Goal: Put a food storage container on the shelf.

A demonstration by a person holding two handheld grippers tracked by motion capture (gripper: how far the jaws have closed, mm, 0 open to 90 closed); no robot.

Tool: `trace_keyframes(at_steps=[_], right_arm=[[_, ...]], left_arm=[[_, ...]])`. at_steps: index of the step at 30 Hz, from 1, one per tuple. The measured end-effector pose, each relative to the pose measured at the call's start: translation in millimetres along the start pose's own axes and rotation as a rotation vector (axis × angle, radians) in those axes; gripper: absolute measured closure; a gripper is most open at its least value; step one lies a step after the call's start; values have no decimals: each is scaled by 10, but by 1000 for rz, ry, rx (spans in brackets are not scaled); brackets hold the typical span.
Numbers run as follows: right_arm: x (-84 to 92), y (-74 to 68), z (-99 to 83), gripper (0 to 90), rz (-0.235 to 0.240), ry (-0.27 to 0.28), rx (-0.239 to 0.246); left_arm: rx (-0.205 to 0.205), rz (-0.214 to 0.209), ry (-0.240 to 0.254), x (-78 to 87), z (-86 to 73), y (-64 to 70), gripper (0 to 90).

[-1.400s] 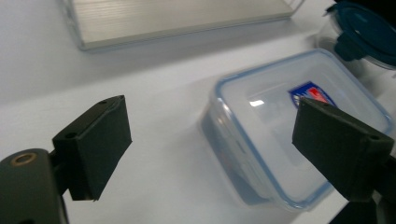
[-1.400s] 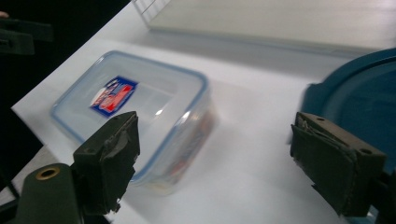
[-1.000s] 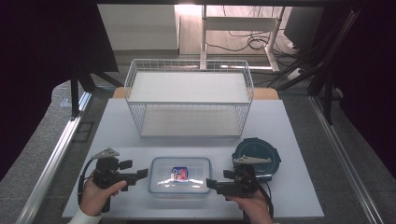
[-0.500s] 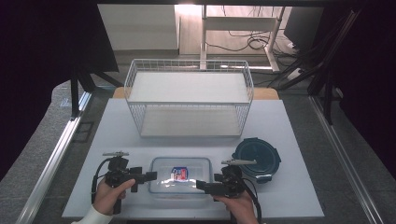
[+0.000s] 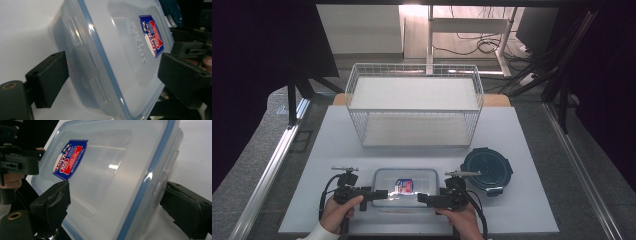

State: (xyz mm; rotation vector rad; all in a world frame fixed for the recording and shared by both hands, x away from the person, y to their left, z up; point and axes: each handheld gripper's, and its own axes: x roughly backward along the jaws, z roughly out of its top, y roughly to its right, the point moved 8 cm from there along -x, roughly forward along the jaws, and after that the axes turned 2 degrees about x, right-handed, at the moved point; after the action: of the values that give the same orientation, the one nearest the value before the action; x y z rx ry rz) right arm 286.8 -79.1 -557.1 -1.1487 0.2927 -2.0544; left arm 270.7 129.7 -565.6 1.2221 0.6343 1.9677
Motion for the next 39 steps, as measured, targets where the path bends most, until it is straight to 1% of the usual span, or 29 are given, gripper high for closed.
trace_keyframes(at_steps=[3, 5, 6, 7, 8, 9, 10, 14, 17, 18, 20, 21, 22, 29, 30, 34, 39], right_arm=[[-11, 12, 5, 91, 6, 1, -12], [-7, 11, 3, 97, 8, 1, -18], [-3, 11, 2, 106, 10, 2, -20], [17, 16, 2, 138, 11, 6, -27], [17, 16, 2, 138, 11, 6, -27], [32, 20, 5, 158, 9, 12, -31], [47, 24, 5, 181, 8, 15, -40], [87, 43, 8, 235, 25, 26, -60], [115, 45, 11, 268, 30, 33, -71], [138, 44, 10, 292, 31, 38, -80], [148, 41, 10, 301, 31, 42, -82], [155, 42, 8, 311, 30, 44, -82], [168, 36, 7, 324, 29, 51, -92], [250, 12, 13, 387, 22, 73, -94], [269, 15, 25, 400, 20, 84, -107], [296, 16, 35, 409, 21, 91, -113], [322, -17, 43, 417, 11, 93, -82]], left_arm=[[7, 2, -11, -21, -18, -8, 119], [9, 16, -4, -14, -18, -14, 149], [16, 19, 8, -3, -15, -13, 164], [15, 20, 12, 3, -16, -12, 191], [13, 27, 13, 15, -17, -7, 191], [11, 34, 20, 32, -12, -1, 207], [22, 35, 19, 40, -14, 0, 229], [36, 33, 22, 62, -19, -2, 255], [45, 33, 33, 84, -21, 9, 281], [45, 33, 37, 92, -23, 14, 295], [48, 39, 50, 100, -27, 27, 300], [46, 45, 57, 107, -35, 39, 304], [43, 49, 61, 111, -38, 47, 306], [40, 61, 85, 168, -41, 106, 355], [35, 64, 90, 178, -37, 119, 372], [12, 76, 99, 208, -26, 172, 390], [0, 82, 109, 237, -15, 196, 401]])
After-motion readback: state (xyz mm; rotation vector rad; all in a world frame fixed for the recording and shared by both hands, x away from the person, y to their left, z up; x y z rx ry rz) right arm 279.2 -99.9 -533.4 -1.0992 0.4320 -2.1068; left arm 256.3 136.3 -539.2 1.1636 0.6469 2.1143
